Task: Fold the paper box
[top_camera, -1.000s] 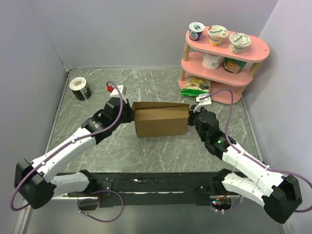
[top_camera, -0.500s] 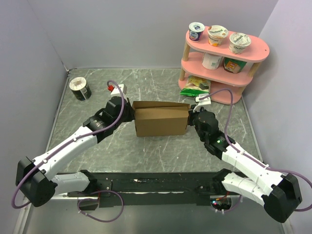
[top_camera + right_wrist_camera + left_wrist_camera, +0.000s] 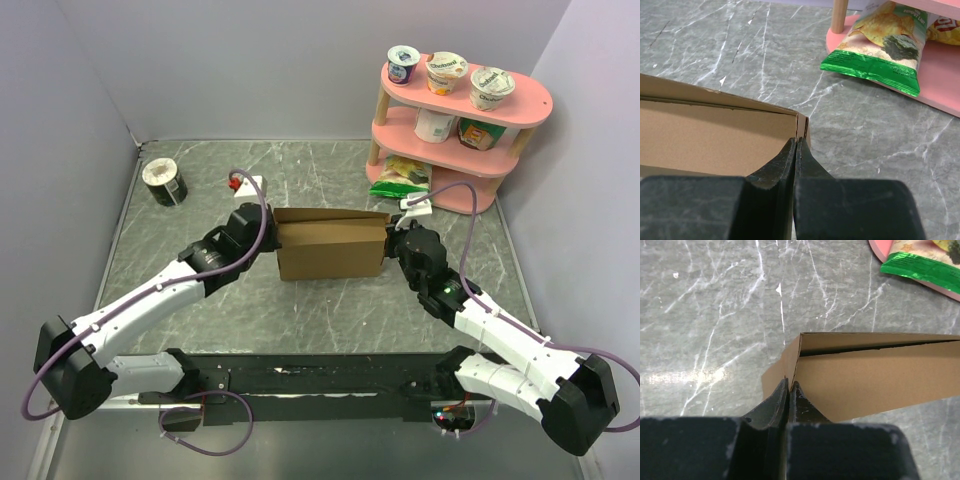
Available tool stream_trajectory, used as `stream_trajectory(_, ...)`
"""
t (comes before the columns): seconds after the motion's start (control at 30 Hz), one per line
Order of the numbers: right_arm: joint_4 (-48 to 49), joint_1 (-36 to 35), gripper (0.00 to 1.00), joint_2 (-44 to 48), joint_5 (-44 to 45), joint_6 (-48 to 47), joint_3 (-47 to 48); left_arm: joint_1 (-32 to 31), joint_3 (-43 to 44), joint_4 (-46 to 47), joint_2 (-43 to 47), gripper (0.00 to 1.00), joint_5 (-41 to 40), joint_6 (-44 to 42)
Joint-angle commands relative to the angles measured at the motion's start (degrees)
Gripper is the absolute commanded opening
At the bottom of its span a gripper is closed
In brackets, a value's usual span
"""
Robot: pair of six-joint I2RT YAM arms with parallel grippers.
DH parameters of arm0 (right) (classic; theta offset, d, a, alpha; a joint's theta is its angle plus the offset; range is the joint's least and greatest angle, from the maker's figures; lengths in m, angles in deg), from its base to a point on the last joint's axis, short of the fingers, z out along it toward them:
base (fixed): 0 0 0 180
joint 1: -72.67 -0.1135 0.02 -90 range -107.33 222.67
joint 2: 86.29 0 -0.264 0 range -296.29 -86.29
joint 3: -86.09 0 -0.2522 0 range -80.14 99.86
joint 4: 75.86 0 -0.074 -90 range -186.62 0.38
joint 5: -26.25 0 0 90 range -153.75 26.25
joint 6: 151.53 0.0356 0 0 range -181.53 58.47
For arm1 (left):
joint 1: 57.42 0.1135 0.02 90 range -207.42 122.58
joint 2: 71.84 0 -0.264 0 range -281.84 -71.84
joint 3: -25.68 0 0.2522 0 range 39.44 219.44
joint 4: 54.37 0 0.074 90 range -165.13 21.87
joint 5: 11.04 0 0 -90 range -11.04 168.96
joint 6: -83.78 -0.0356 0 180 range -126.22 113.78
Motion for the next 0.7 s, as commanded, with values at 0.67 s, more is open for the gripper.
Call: stream_trajectory(0.67,-8.0,-2.3,0.00,0.6,-3.3,2.2,-4.1,-7.7,-16.4,11.8,2.2,0.01,-6.1,1.6)
